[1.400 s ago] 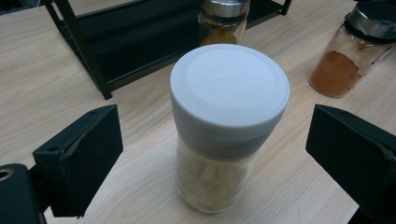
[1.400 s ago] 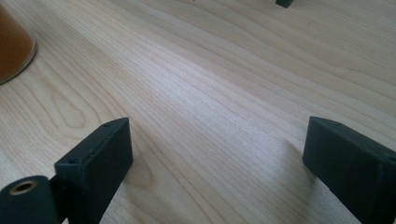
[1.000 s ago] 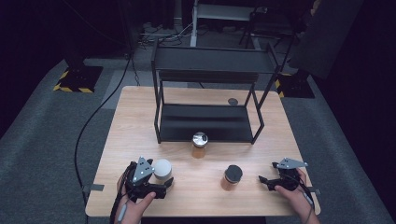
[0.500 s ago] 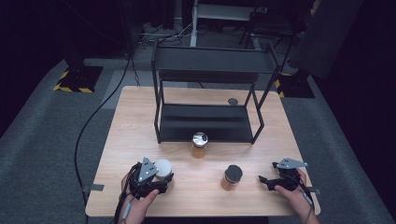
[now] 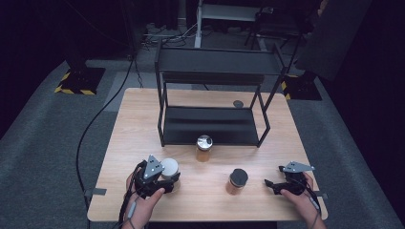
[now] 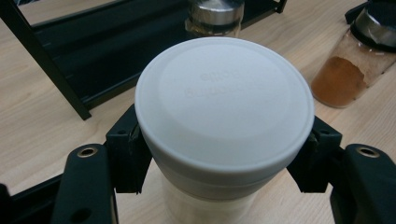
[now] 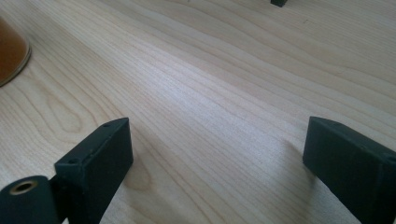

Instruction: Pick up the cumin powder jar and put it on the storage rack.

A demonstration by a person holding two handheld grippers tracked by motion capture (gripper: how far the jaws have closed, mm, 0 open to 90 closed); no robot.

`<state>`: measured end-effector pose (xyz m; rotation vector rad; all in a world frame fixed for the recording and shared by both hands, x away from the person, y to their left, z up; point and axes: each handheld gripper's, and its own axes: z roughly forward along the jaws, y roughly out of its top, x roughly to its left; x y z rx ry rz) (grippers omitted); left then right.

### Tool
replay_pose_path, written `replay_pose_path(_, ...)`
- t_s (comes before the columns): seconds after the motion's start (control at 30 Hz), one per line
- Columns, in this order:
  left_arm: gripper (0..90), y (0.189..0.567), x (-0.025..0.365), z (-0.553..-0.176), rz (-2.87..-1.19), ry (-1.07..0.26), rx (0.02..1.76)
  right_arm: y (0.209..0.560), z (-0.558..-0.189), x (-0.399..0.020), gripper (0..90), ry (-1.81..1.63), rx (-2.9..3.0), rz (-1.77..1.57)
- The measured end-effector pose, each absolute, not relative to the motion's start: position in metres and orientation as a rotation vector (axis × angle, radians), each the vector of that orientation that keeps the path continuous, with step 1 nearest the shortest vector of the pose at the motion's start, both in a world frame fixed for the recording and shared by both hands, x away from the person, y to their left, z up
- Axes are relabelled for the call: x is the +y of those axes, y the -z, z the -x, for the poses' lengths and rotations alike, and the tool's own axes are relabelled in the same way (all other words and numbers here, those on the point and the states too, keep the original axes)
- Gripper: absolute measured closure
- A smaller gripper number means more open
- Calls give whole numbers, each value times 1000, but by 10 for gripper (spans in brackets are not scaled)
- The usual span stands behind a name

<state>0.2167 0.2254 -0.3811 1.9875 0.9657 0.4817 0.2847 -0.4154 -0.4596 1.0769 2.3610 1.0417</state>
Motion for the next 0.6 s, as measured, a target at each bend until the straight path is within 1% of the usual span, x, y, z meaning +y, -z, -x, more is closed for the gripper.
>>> replay_pose_path(0.3, 331, 358, 221, -229, -1998, -524, 941, 460, -285, -415, 87, -1042, 2360, -1079)
replay_pose_path(0.6, 331, 341, 219, -249, -1997, -516, 923, 460, -284, -415, 87, -1040, 2356, -1084)
